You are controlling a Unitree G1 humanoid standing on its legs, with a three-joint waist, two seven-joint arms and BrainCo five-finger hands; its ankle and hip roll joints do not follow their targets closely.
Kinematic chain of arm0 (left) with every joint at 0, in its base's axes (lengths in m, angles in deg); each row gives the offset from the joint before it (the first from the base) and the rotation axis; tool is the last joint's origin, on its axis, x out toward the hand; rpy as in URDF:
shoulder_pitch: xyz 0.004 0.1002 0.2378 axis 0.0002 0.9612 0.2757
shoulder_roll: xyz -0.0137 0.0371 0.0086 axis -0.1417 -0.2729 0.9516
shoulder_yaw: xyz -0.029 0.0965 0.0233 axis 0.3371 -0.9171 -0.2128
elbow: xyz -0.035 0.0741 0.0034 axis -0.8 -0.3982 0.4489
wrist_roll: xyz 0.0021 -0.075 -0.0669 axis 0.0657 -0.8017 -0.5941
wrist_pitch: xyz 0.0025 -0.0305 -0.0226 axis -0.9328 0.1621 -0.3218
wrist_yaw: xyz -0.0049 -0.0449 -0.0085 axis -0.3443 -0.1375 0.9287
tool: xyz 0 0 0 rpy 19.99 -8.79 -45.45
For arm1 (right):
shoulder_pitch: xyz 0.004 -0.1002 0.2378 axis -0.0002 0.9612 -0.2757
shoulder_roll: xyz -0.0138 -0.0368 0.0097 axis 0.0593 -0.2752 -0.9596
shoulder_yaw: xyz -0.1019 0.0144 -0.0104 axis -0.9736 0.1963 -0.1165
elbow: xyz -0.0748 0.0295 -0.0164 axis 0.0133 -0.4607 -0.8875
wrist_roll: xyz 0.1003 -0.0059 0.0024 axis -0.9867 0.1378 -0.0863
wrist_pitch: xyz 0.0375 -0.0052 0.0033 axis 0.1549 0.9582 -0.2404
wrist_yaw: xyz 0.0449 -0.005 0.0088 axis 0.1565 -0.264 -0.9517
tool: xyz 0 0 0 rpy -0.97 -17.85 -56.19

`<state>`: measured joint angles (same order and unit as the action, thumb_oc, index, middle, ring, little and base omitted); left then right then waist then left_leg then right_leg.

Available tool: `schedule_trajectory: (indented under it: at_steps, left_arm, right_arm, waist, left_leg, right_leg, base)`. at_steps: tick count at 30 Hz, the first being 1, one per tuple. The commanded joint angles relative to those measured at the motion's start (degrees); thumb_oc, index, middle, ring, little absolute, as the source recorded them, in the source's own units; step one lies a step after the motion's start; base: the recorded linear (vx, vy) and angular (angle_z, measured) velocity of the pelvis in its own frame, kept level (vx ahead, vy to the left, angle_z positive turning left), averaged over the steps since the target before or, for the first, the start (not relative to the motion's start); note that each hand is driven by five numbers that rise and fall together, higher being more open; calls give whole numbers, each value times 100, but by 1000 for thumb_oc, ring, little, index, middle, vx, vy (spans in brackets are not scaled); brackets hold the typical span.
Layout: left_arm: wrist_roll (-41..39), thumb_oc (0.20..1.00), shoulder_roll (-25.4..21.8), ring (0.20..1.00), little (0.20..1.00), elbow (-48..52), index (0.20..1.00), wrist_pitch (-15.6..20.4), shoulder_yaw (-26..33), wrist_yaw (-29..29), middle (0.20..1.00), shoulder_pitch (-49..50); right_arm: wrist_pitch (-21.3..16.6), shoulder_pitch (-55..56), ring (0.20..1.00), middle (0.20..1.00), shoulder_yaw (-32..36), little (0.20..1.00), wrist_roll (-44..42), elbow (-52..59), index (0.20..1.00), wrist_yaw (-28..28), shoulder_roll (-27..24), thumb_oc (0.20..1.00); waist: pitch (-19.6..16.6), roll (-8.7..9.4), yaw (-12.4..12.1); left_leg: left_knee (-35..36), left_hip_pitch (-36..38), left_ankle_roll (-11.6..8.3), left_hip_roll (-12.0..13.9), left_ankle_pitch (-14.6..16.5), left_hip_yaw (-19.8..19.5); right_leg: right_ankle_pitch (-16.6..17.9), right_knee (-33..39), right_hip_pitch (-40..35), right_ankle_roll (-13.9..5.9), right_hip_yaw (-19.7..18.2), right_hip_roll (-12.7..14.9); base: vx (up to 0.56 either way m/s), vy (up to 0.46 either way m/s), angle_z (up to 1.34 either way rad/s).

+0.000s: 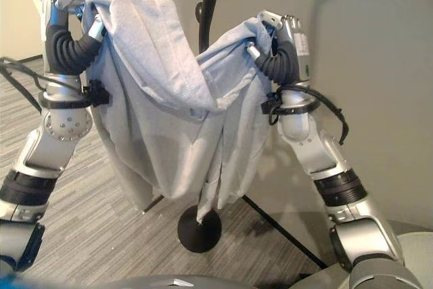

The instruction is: Hang the clothes on the sofa on the clothes rack.

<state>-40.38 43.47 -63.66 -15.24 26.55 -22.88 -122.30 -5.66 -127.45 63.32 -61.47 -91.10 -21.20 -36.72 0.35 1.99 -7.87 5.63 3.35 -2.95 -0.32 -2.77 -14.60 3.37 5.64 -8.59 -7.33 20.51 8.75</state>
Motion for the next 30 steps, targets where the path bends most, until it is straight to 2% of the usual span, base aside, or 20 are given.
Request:
schedule_trajectory:
  at_steps: [1,6,7,17,25,28,30]
  left_arm:
    - [-77,200,-237,200,200,-721,200,-85,-286,182,200,-794]
    - [-358,200,-403,200,200,-1701,200,-154,-858,238,200,-1596]
    - [-573,200,-552,200,200,-2569,200,-244,-1383,227,200,-2206]
    - [-831,200,-547,200,200,-4577,200,-278,-2419,184,200,-3305]
    - [-636,200,-248,200,200,-5097,200,-296,-2723,55,200,-3359]
    - [-587,200,-216,200,200,-5104,200,-308,-2736,51,200,-3321]
    - [-510,200,-168,200,200,-5021,200,-349,-2612,67,200,-3156]
  right_arm:
    - [113,-1040,200,200,-562,200,-677,-598,200,125,-190,200]
    - [141,-1898,200,200,-1155,200,-1230,-1569,200,-36,-209,200]
    - [179,-2555,200,200,-1664,200,-1581,-2249,200,-212,-96,200]
    - [186,-3885,200,200,-2773,200,-1737,-3935,200,-570,404,200]
    - [347,-3665,200,200,-3144,200,-1118,-5010,200,-792,544,200]
    - [409,-3472,200,200,-3115,200,-989,-5163,200,-810,542,200]
    - [473,-2911,200,200,-2964,200,-818,-5171,200,-820,577,200]
  waist:
    - [-285,144,-70]
    - [-274,148,-20]
    - [-281,139,26]
    - [-172,143,94]
    - [-54,139,121]
    - [-24,120,126]
    - [18,83,152]
  left_leg:
    - [-63,141,-257,287,497,717]
    - [-63,126,-282,300,479,765]
    - [-63,110,-295,313,463,825]
    - [-63,45,-308,340,407,925]
    - [-63,-9,-278,332,388,924]
    - [-63,-17,-269,325,386,928]
    - [-63,-19,-249,302,398,937]
  right_leg:
    - [-330,-64,-117,-294,-23,186]
    - [-302,-64,-76,-307,-49,168]
    - [-276,-64,-33,-322,-93,159]
    - [-208,-65,104,-357,-167,128]
    - [-191,-79,153,-361,-154,134]
    - [-187,-82,172,-364,-155,142]
    - [-187,-80,169,-364,-154,159]
  base:
    - [0,0,0]
    - [-6,4,-1]
    - [0,0,0]
    - [-19,11,-7]
    - [-5,2,0]
    - [0,0,0]
    - [-9,16,0]
